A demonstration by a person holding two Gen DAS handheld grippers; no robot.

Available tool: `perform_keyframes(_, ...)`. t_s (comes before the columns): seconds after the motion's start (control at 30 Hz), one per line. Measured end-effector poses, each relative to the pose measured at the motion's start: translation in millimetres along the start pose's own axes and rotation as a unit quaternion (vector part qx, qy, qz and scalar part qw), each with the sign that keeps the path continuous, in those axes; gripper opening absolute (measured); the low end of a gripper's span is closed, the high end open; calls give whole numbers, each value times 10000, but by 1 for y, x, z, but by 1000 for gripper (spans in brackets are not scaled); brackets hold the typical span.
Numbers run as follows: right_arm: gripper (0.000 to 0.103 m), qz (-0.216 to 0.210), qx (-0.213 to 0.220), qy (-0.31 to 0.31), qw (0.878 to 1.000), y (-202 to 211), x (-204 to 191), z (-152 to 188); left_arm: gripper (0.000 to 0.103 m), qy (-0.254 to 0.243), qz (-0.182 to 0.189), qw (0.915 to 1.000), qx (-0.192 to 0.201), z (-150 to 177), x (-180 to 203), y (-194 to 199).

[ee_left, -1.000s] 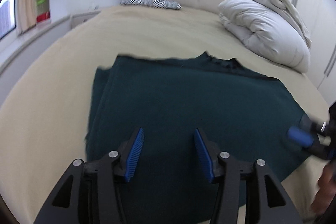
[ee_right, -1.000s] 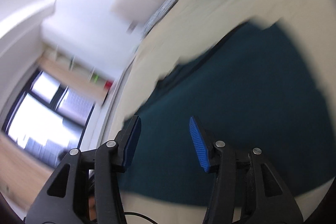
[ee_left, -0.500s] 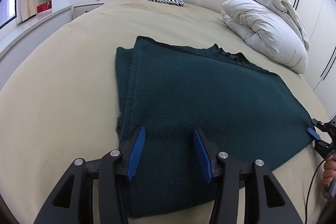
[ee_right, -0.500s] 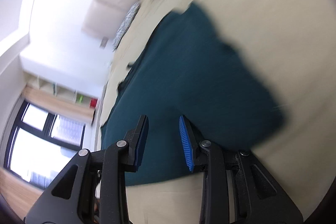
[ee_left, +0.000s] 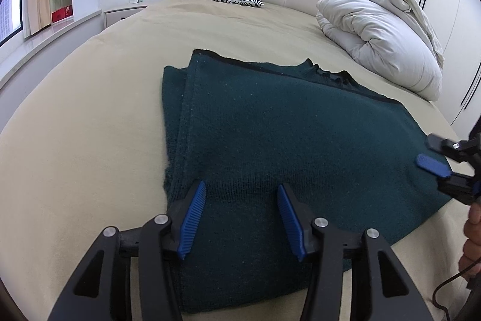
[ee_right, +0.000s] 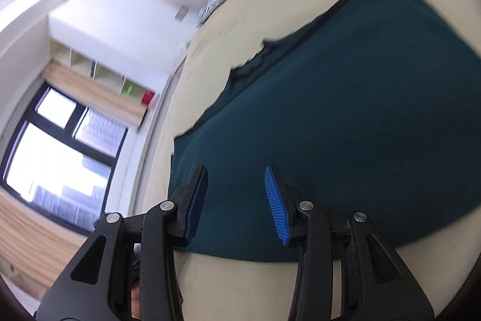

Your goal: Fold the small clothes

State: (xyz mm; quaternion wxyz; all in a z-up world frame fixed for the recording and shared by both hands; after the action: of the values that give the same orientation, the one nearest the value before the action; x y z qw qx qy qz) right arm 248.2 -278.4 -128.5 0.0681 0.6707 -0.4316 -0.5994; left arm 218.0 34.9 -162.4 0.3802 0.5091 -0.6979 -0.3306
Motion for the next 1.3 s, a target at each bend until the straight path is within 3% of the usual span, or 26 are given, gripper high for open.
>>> perform_keyframes(0.13,38,135,-200,-327,9992,-28,28,-7,53,-1,-9,10000,-1,0,0,0)
perform_keyframes(0.23,31,-252,16,-564,9981,-26,54,-7,53,-10,-27,10000,-2,1,1,-1)
perform_keyframes(0.43,31,-126,794,-1044,9913,40,109,-8,53,-7,-12,10000,-4,1,-2,-1)
perform_keyframes(0.6,34,332,1496,-1454,9774,107,144,-10,53,81,182,9998,-4,-2,-8,5)
perform_keyframes(0.73,51,799,1771,-1539,9688,144,153,-7,53,360,326,9988,31,-5,-7,24)
perform_keyframes(0.83,51,745,1657,-1352,9740,161,156,-8,53,248,494,9983,158,-8,11,35)
perform_keyframes(0.93,53,591,1397,-1232,9807,200,161,12,53,170,709,9973,108,-15,27,32)
perform_keyframes(1.03,53,448,938,-1166,9877,187,157,9,53,280,866,9958,3,-19,38,22)
perform_keyframes(1.13,53,646,509,-1298,9881,167,162,2,53,356,962,9947,-90,-20,45,12)
perform_keyframes(1.3,53,512,449,-1452,9871,165,166,-5,54,445,1123,9924,-223,-25,48,-2)
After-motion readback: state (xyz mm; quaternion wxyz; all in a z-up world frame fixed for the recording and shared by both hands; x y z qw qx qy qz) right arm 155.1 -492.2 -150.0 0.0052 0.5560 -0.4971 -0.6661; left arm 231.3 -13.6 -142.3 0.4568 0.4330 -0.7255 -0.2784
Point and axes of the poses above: each gripper's, at about its wrist camera, not at the fingertips, and y roughly against the way its jaws point, x to its right, z to its underside, the point moved 1 cm from there along -y, roughly the way its jaws point, and after that the axes turned 13 degrees about -x, right-handed, at the moved point
